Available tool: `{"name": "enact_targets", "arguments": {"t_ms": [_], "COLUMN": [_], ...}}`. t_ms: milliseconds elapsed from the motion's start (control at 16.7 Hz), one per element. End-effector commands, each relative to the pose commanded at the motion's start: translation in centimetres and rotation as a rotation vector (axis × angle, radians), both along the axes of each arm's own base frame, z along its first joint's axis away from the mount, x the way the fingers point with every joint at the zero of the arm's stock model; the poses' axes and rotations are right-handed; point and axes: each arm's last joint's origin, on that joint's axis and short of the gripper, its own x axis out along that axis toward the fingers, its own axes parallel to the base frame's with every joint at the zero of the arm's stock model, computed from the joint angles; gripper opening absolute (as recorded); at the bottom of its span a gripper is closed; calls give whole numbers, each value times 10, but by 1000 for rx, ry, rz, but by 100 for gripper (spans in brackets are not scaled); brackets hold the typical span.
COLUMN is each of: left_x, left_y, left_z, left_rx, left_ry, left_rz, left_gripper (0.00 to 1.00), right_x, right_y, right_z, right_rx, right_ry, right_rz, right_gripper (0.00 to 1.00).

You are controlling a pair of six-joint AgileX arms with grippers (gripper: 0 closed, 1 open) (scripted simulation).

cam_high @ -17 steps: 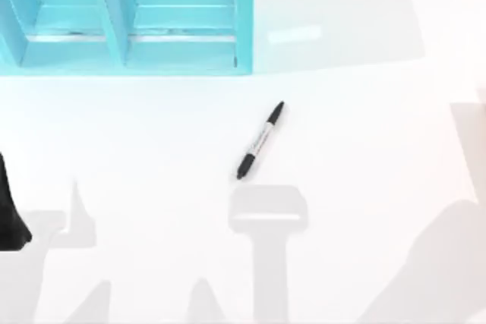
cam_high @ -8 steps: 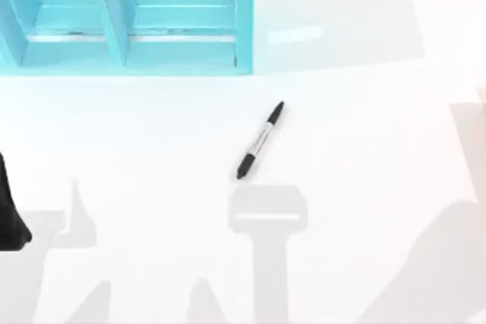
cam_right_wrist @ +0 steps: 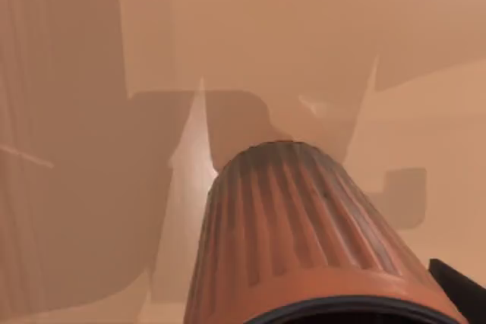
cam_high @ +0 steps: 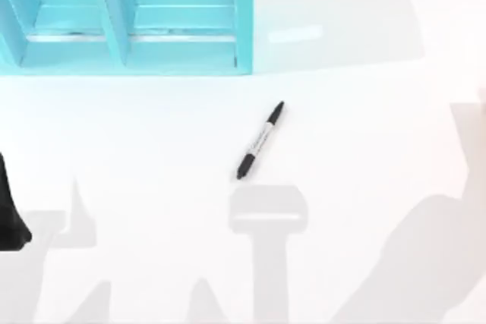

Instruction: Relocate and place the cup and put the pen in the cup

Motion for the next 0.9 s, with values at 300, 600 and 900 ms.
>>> {"name": "enact_targets", "arguments": {"t_ms": [300,600,900], "left_x": [0,0,0], "left_y": [0,0,0], "left_z": [0,0,0], "left_rx": [0,0,0], "left_ry": [0,0,0], "left_rz": [0,0,0], "left_gripper": [100,100,100], "right_x": [11,-2,-7], "right_y": [62,128,138], "right_z": [62,122,133], "right_rx": [8,4,3], "right_ry": [23,19,8], "right_rz": [-6,12,12], "right_gripper": [0,0,0]}}
